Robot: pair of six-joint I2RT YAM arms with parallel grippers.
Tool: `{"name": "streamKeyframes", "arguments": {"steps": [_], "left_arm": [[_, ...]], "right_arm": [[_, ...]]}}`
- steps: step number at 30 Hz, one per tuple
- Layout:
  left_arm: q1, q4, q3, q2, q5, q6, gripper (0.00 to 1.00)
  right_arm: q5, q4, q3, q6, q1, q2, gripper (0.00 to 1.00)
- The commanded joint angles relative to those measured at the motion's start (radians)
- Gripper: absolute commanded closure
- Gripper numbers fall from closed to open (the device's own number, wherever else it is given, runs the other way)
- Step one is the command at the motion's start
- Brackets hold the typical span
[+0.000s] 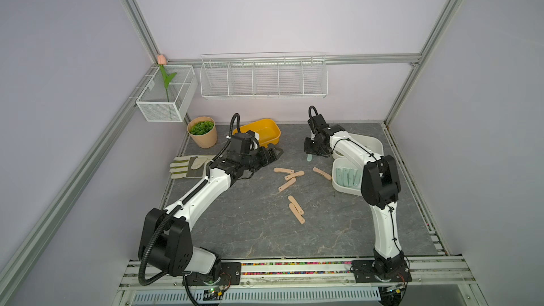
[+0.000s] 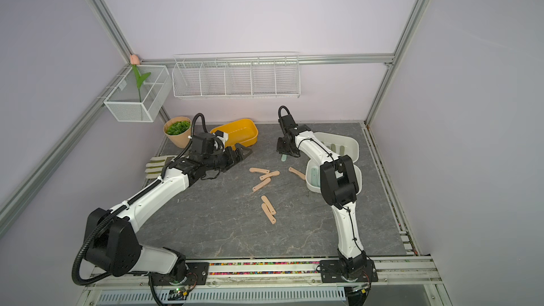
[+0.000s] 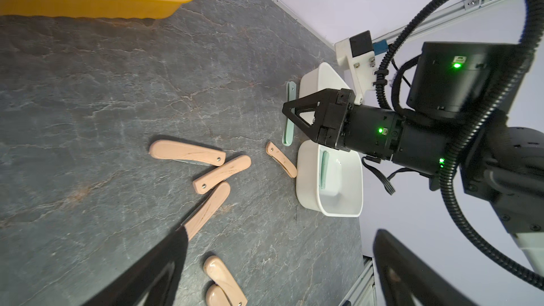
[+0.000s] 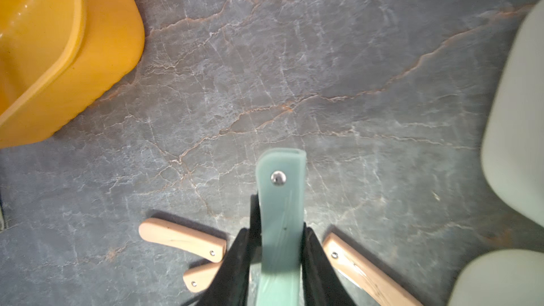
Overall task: Place the fruit knives into the storage box by color
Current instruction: Pick up the fruit knife from the center of the board, then place the fruit knife in the storage box.
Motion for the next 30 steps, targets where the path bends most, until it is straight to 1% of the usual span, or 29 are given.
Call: {"name": "streamKeyframes", "arguments": {"steps": [1, 10, 18, 23, 27, 30], "left_arm": [[-0.038, 0.006, 0.074, 0.035, -0.008, -0.002, 0.01], [-0.163, 0.007, 0.257, 0.189, -0.023, -0.005, 0.01], [-0.261, 0.000, 0.427, 0.330, -0.011, -0.007, 0.01], [-0.287, -0.001, 0.491, 0.379, 0.005, -0.011, 0.01], [-0.292, -0.001, 0.507, 0.395, 0.014, -0.012, 0.01], [-0.292, -0.002, 0.508, 0.395, 0.017, -0.008, 0.01]], "right_arm": [[-0.012, 0.039, -0.079, 0.011, -0.032, -0.113, 0.70], [-0.011, 0.066, -0.368, -0.034, -0.157, -0.413, 0.69], [-0.007, 0.027, -0.599, -0.110, -0.335, -0.636, 0.69], [0.016, 0.015, -0.691, -0.146, -0.408, -0.690, 0.69], [0.013, 0.026, -0.728, -0.157, -0.443, -0.669, 0.69], [0.032, 0.028, -0.727, -0.172, -0.446, -0.639, 0.69]]}}
